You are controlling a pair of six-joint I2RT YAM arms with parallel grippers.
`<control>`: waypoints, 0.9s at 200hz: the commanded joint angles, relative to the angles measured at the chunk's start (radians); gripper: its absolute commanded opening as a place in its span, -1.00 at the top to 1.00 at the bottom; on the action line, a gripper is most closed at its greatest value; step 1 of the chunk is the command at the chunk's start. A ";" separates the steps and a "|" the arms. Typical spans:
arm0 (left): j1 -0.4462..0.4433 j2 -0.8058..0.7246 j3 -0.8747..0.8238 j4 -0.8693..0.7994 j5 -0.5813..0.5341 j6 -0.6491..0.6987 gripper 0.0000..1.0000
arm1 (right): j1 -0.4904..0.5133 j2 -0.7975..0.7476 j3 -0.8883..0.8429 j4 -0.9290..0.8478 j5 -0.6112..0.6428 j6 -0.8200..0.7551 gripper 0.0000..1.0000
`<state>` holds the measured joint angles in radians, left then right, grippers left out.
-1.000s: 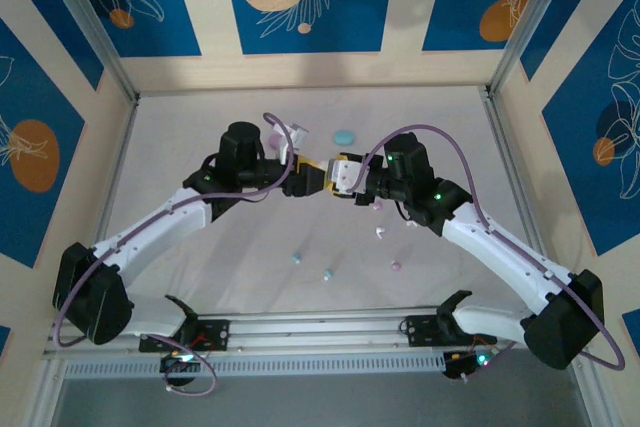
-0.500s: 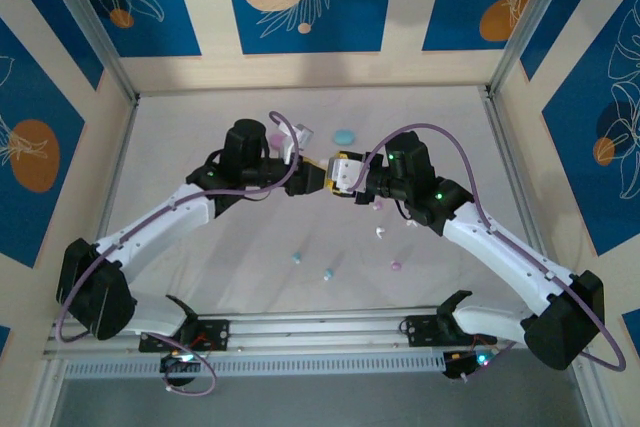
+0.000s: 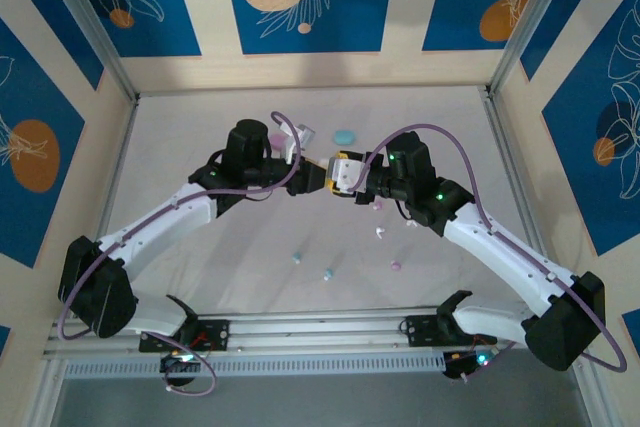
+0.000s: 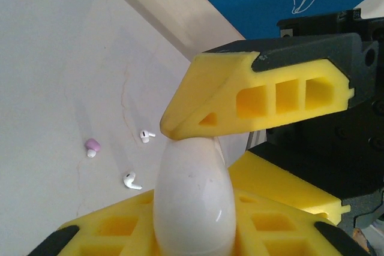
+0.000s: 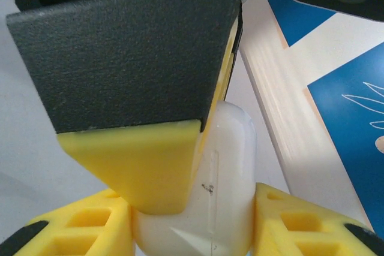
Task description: Insert the wireless bluetooth earbuds into the charging case
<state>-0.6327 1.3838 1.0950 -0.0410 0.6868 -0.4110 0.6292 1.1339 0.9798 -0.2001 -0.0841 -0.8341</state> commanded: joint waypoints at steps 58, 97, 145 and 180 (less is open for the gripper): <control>-0.016 -0.019 -0.023 0.131 -0.028 -0.049 0.50 | 0.017 -0.031 0.025 0.027 -0.021 0.056 0.15; -0.015 -0.023 -0.032 0.148 -0.044 -0.054 0.44 | 0.018 -0.032 0.023 0.023 -0.016 0.053 0.15; -0.015 -0.030 -0.042 0.162 -0.055 -0.049 0.41 | 0.019 -0.031 0.023 0.023 -0.010 0.061 0.14; -0.015 -0.033 -0.048 0.163 -0.058 -0.048 0.29 | 0.018 -0.031 0.022 0.022 -0.012 0.064 0.14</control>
<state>-0.6388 1.3811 1.0573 0.0753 0.6537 -0.4648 0.6342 1.1255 0.9798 -0.1925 -0.0578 -0.7883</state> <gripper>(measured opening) 0.337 0.429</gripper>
